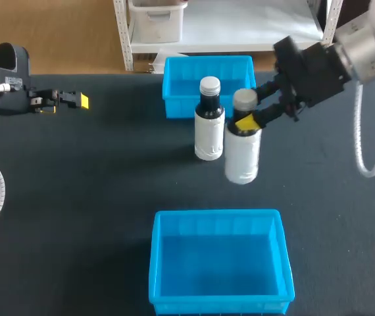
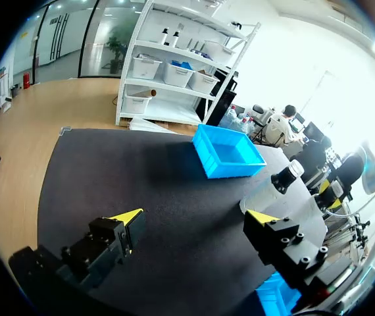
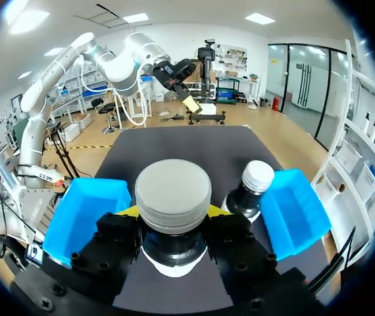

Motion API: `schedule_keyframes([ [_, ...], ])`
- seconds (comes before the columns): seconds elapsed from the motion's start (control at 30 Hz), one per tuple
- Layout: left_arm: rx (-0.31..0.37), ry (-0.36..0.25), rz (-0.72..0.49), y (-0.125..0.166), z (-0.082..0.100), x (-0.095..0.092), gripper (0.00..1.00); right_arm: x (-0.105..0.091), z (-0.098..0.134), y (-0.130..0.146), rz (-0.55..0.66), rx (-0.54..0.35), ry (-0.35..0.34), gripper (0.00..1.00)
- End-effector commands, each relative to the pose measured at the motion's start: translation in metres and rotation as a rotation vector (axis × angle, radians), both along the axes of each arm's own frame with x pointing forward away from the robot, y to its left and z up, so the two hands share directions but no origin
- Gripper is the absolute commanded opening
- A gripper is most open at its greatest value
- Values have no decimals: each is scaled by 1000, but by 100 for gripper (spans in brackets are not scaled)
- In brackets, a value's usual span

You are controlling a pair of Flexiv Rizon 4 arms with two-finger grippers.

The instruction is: Pick up the bottle, and place it in the far bin if it is heavy, or in the near bin if it is light.

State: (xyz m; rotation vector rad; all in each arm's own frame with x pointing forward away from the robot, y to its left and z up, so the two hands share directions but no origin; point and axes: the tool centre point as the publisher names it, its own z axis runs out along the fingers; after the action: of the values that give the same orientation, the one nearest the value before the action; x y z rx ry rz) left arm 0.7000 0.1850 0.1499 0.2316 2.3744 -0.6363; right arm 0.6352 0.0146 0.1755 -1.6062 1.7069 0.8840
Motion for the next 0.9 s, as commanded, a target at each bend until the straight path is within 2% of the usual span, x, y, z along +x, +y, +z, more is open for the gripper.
schedule_keyframes([
  [0.03,0,0,0,0,0,0,100,-1,18,-32,-20,-6,-6,0],
  [0.2,0,0,0,0,0,0,100,16,27,-64,-44,-11,-13,0],
  [0.67,0,0,0,0,0,0,100,78,47,-142,-48,-12,-56,0],
  [0.9,0,0,0,0,0,0,100,96,55,-173,-43,-6,-67,0],
])
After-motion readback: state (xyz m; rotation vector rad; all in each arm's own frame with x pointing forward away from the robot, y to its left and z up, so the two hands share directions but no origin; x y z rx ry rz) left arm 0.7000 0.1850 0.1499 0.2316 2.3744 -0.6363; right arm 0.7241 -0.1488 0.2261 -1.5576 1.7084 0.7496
